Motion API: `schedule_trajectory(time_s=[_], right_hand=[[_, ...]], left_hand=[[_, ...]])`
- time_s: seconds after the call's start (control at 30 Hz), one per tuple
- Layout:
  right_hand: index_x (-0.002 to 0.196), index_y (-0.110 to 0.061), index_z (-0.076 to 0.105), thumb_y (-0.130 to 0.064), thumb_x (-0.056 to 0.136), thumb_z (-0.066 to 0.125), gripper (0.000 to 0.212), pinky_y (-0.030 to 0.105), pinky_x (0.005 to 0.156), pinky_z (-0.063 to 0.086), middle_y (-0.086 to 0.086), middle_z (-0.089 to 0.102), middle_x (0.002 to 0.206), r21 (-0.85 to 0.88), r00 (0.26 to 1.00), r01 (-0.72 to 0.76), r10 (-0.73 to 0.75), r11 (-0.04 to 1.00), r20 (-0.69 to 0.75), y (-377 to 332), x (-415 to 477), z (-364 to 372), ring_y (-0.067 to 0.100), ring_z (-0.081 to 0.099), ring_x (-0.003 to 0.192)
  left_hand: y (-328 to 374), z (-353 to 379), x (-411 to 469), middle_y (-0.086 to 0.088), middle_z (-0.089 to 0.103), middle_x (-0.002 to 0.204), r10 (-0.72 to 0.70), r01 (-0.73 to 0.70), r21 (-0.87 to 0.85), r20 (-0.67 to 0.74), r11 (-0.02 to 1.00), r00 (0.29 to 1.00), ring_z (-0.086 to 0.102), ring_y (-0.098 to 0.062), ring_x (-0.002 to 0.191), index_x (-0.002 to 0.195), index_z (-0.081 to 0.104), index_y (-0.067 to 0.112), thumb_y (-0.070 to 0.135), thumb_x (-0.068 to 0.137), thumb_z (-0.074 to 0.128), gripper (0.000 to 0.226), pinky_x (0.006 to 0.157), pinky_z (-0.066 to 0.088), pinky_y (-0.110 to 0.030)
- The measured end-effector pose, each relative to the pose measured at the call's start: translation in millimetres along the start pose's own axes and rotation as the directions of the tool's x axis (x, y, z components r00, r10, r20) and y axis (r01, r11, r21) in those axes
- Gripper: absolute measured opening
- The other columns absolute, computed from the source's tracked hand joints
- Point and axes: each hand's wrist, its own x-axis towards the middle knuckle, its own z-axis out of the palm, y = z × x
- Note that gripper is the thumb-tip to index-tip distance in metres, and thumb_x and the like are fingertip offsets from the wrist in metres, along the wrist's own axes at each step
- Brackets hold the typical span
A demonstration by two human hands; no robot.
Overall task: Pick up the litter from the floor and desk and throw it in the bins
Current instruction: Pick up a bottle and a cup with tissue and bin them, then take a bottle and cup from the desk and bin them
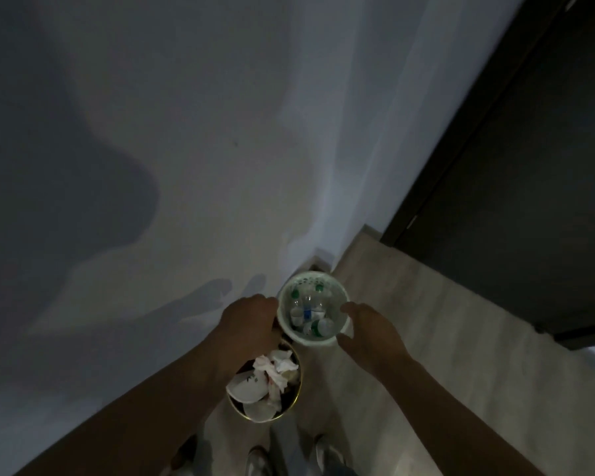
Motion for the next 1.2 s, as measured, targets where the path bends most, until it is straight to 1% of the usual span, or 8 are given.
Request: schedule_trajectory(time_s=[0.07, 0.2, 0.37, 0.47, 0.6, 0.77, 1.03, 1.2], right_hand=[[0.137, -0.019, 0.044, -0.031, 0.089, 0.060, 0.051, 0.028, 0.098, 0.044, 0.003, 0.053, 0.132, -0.043, 0.998, 0.064, -0.064, 0.997, 0.008, -13.1, -12.4, -31.9, 0.018, 0.053, 0.118], [0.126, -0.022, 0.050, -0.034, 0.089, 0.059, 0.040, 0.024, 0.091, 0.043, -0.001, 0.056, 0.123, -0.096, 0.967, 0.253, -0.251, 0.963, 0.037, -38.3, -18.7, -103.8, 0.016, 0.053, 0.113], [0.134, -0.027, 0.044, -0.036, 0.091, 0.058, 0.046, 0.014, 0.085, 0.031, -0.005, 0.052, 0.126, -0.114, 0.858, 0.510, -0.513, 0.853, 0.001, -83.1, -20.2, -194.0, 0.011, 0.049, 0.118], [0.132, -0.026, 0.048, -0.037, 0.090, 0.061, 0.046, 0.012, 0.086, 0.031, -0.006, 0.054, 0.126, -0.151, 0.737, 0.662, -0.674, 0.734, -0.046, -115.2, -31.8, -232.6, 0.009, 0.050, 0.117], [0.128, -0.025, 0.054, -0.032, 0.085, 0.065, 0.045, 0.024, 0.095, 0.040, -0.004, 0.058, 0.125, -0.159, 0.560, 0.810, -0.825, 0.564, -0.073, -165.1, -65.1, -265.0, 0.013, 0.052, 0.115], [0.128, -0.028, 0.052, -0.036, 0.086, 0.063, 0.044, 0.021, 0.096, 0.038, -0.010, 0.056, 0.125, -0.170, 0.298, 0.937, -0.952, 0.304, -0.065, -226.4, -123.4, -275.8, 0.008, 0.051, 0.116], [0.123, -0.032, 0.057, -0.037, 0.084, 0.064, 0.039, 0.021, 0.095, 0.040, -0.016, 0.057, 0.118, -0.052, -0.116, 0.992, -0.993, -0.115, -0.025, -308.9, -267.4, -243.5, 0.002, 0.053, 0.110], [0.121, -0.034, 0.057, -0.039, 0.084, 0.064, 0.038, 0.019, 0.092, 0.041, -0.018, 0.057, 0.116, 0.037, -0.346, 0.938, -0.938, -0.345, 0.006, -331.6, -387.4, -203.4, -0.001, 0.053, 0.106]], left_hand=[[8.0, -25.8, -26.4, -0.009, 0.057, 0.120, -0.023, 0.022, -0.023, -0.036, 0.999, 0.999, 0.057, -0.020, 0.106, 0.125, 0.052, 0.009, 0.046, 0.090, 0.047, 0.051, 0.076, 0.038, -0.026], [20.3, -72.5, -70.2, -0.006, 0.055, 0.125, -0.142, 0.136, -0.051, -0.145, 0.989, 0.979, 0.055, -0.019, 0.110, 0.130, 0.048, 0.011, 0.043, 0.092, 0.050, 0.049, 0.088, 0.044, -0.029], [41.8, -134.1, -123.3, -0.002, 0.053, 0.132, -0.320, 0.287, -0.143, -0.370, 0.947, 0.872, 0.053, -0.018, 0.118, 0.140, 0.042, 0.020, 0.045, 0.090, 0.054, 0.057, 0.098, 0.042, -0.029], [53.2, -165.7, -157.0, 0.001, 0.052, 0.136, -0.380, 0.358, -0.145, -0.505, 0.923, 0.775, 0.051, -0.016, 0.123, 0.140, 0.042, 0.023, 0.046, 0.089, 0.055, 0.057, 0.102, 0.037, -0.025], [66.8, -198.7, -220.6, 0.006, 0.053, 0.134, -0.479, 0.475, -0.188, -0.618, 0.860, 0.623, 0.053, -0.013, 0.119, 0.138, 0.043, 0.029, 0.050, 0.088, 0.056, 0.056, 0.098, 0.039, -0.023], [84.1, -211.3, -323.5, 0.012, 0.055, 0.129, -0.572, 0.613, -0.252, -0.713, 0.749, 0.406, 0.055, -0.006, 0.114, 0.135, 0.045, 0.033, 0.053, 0.088, 0.055, 0.052, 0.093, 0.039, -0.018], [142.5, -157.7, -495.4, 0.017, 0.056, 0.124, -0.708, 0.791, -0.416, -0.705, 0.449, 0.031, 0.057, -0.003, 0.106, 0.129, 0.047, 0.036, 0.054, 0.087, 0.054, 0.047, 0.081, 0.036, -0.012], [205.8, -103.1, -604.5, 0.014, 0.057, 0.124, -0.738, 0.837, -0.489, -0.654, 0.248, -0.163, 0.056, -0.006, 0.110, 0.130, 0.049, 0.033, 0.052, 0.086, 0.057, 0.048, 0.089, 0.040, -0.017]])
